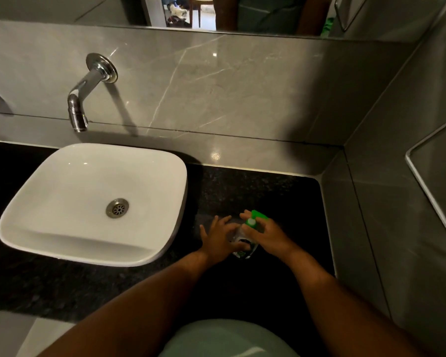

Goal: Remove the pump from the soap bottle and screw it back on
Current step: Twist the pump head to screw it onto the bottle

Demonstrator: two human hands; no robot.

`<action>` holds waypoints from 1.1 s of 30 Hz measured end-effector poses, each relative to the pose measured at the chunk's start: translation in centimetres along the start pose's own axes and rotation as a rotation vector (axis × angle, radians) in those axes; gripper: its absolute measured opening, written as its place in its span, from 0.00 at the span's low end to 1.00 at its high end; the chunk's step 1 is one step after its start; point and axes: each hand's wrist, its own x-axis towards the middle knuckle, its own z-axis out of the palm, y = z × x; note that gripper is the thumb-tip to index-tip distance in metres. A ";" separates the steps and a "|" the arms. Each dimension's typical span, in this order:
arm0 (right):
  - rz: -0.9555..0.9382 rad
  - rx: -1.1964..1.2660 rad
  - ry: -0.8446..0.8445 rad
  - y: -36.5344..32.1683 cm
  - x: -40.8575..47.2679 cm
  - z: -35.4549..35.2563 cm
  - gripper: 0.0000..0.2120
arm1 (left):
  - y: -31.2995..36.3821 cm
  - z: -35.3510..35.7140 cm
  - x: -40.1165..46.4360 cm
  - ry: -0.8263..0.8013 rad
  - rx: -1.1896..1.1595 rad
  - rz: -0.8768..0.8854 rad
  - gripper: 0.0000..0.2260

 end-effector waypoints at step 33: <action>0.043 -0.572 0.089 -7.4 -6.1 -1.6 0.10 | -1.4 2.0 -1.8 0.306 -0.013 0.094 0.28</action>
